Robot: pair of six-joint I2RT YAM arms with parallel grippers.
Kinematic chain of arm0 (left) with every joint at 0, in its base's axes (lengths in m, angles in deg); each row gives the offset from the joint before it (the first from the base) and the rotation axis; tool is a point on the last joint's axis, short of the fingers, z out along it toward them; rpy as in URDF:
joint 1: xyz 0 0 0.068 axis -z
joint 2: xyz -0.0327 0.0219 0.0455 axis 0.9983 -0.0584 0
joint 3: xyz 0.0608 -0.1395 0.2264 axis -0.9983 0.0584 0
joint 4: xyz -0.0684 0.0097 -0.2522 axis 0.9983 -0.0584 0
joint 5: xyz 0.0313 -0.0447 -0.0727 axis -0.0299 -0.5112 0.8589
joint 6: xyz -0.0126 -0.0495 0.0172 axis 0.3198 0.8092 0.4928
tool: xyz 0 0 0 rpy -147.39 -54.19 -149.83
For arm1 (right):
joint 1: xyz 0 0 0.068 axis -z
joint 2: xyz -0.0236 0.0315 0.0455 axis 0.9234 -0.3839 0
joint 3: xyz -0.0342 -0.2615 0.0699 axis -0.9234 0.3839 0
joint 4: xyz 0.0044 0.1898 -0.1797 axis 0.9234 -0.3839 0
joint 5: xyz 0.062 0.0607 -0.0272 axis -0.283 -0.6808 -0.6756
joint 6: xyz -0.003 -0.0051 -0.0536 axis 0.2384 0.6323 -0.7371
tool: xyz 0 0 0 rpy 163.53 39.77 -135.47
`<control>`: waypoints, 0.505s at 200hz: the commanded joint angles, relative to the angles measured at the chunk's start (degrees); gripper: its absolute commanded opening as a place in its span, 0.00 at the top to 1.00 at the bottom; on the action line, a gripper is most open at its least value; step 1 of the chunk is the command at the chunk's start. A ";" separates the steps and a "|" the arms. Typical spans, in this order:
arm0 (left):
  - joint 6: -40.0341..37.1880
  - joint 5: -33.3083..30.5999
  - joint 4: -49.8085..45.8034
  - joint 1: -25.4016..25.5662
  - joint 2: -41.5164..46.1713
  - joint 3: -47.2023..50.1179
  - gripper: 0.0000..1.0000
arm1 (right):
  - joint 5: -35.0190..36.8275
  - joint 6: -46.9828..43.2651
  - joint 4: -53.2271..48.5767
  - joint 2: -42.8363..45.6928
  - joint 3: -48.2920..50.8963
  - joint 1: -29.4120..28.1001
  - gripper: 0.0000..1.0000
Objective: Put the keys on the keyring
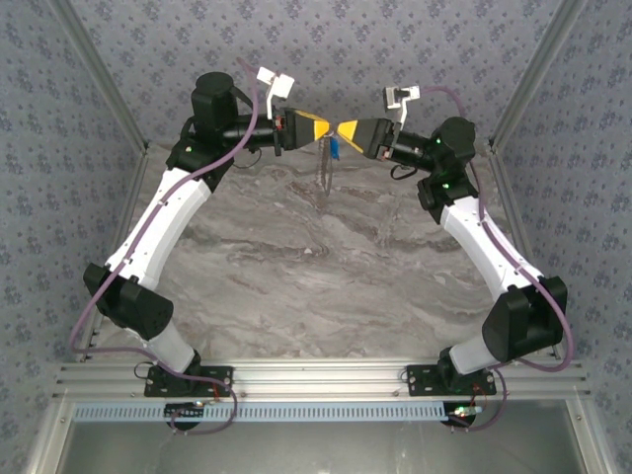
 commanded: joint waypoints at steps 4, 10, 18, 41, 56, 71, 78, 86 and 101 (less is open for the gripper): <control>0.04 0.18 2.31 0.03 1.11 -2.75 1.00 | -1.28 0.54 2.57 -0.55 0.10 -0.50 0.65; 0.06 0.16 2.32 0.06 1.09 -2.75 1.00 | -1.41 0.63 2.81 -0.63 0.10 -0.59 0.67; 0.05 -0.12 2.32 0.03 1.11 -2.73 1.00 | -1.59 0.89 3.14 -0.80 0.15 -0.76 0.68; 0.06 -0.28 2.41 0.08 1.07 -2.90 1.00 | -2.06 1.94 4.66 -1.39 0.28 -1.23 0.74; 0.05 -0.43 2.50 0.03 1.04 -2.99 1.00 | -2.20 2.45 5.35 -1.60 0.53 -1.41 0.79; 0.06 -0.61 2.60 0.04 1.03 -3.02 1.00 | -2.35 2.74 5.75 -1.66 0.72 -1.36 0.86; 0.06 -0.72 2.66 0.08 1.03 -3.08 1.00 | -2.44 2.78 5.86 -1.60 0.86 -1.39 0.90; 0.01 -0.87 2.67 0.04 1.03 -3.08 1.00 | -2.48 2.92 5.93 -1.57 0.97 -1.42 0.93; 0.06 -1.19 2.91 0.01 1.03 -3.04 1.00 | -2.55 2.95 6.11 -1.61 1.21 -1.31 0.98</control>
